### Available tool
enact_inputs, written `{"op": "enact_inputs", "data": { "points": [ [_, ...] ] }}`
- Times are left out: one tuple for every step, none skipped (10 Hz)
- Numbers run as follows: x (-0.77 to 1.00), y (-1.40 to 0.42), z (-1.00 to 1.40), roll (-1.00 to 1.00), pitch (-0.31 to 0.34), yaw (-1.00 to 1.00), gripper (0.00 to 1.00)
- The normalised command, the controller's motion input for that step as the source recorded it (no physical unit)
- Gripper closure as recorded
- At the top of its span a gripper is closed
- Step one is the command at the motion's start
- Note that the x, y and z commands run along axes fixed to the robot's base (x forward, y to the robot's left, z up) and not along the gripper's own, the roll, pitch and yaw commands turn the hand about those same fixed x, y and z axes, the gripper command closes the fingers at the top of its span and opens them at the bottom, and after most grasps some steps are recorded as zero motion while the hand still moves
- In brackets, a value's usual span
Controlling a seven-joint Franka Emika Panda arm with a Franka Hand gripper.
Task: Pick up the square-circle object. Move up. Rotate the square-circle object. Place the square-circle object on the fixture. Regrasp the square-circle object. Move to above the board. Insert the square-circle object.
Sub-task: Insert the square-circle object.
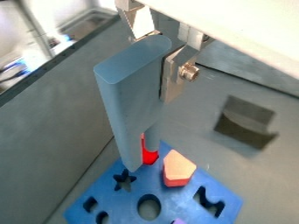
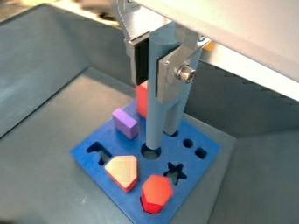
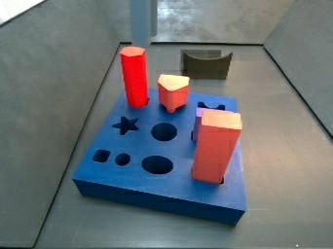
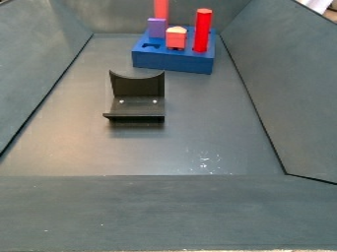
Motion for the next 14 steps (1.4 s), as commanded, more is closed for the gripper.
{"op": "enact_inputs", "data": {
  "points": [
    [0.03,-0.15,-0.17,0.0,-0.05,-0.92,1.0],
    [0.04,-0.09,-0.17,0.0,-0.119,-0.91,1.0],
    [0.04,-0.13,-0.31,0.02,-0.061,-0.92,1.0],
    [0.05,-0.13,-0.42,0.02,-0.09,-0.91,1.0],
    [0.0,-0.05,-0.43,0.0,-0.059,-1.0,1.0],
    [0.0,-0.09,-0.54,-0.01,-0.156,-0.97,1.0],
    [0.0,-0.09,-0.51,-0.01,-0.141,-0.98,1.0],
    [0.0,-0.1,-0.54,0.0,-0.123,-0.99,1.0],
    [0.0,-0.1,-0.57,0.0,-0.119,-0.98,1.0],
    [0.0,-0.11,-0.56,0.0,-0.12,-0.98,1.0],
    [0.0,-0.12,-0.52,0.0,-0.086,-0.98,1.0],
    [0.0,-0.13,-0.47,0.0,-0.046,-0.98,1.0],
    [0.0,-0.14,-0.43,0.0,-0.02,-0.98,1.0],
    [0.0,-0.13,-0.41,0.0,0.0,-0.99,1.0]
  ]
}}
